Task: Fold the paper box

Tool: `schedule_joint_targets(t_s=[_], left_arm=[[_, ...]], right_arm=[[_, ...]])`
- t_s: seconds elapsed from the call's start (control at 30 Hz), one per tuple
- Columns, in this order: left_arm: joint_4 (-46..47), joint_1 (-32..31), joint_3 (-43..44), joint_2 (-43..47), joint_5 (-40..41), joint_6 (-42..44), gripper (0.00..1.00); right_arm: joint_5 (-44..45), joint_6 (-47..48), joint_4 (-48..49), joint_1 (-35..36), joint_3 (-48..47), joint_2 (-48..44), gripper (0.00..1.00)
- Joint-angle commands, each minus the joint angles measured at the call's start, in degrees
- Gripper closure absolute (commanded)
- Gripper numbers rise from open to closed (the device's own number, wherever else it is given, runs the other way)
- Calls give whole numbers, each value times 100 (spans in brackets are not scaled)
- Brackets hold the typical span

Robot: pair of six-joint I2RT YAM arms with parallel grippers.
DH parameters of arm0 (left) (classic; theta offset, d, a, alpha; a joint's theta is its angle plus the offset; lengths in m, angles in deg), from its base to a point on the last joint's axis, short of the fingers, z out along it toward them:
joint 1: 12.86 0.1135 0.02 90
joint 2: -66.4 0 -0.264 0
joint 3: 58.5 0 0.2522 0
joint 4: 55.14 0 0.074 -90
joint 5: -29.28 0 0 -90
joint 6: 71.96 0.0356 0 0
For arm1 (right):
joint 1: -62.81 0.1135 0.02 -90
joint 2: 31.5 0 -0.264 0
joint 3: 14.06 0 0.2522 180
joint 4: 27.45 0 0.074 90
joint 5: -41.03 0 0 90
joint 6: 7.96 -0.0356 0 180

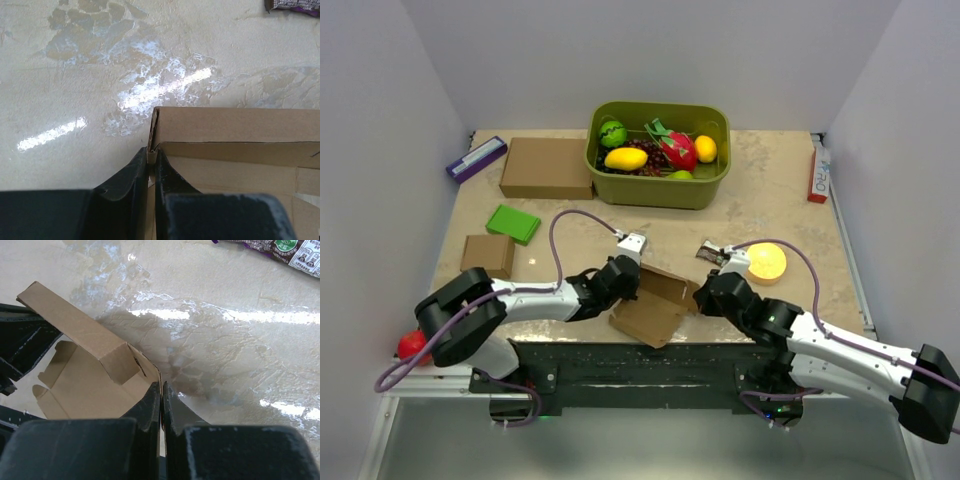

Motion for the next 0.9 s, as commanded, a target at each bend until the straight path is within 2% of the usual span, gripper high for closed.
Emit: schedule_joint_targets(t_s=[0.0, 0.27, 0.3, 0.37, 0.5, 0.53, 0.63, 0.87], left_arm=[[895, -57, -215, -318, 698, -294, 100], [1151, -145, -276, -600, 901, -294, 100], [1125, -145, -276, -591, 874, -285, 97], [1098, -145, -320, -443, 813, -259, 83], [1142, -145, -496, -65, 646, -75, 59], [1116, -145, -522, 49, 559, -39, 50], [1045, -145, -628, 304, 374, 49, 38], [783, -136, -953, 1306, -13, 58, 20]], right_arm=[[279, -89, 304, 1, 55, 26, 97], [279, -89, 753, 1, -24, 474, 94], [305, -89, 744, 1, -42, 500, 93], [437, -142, 648, 1, -77, 501, 90], [639, -89, 472, 1, -121, 352, 77], [657, -28, 394, 1, -156, 334, 73], [710, 95, 323, 1, -200, 255, 61], [526, 113, 165, 1, -183, 71, 36]])
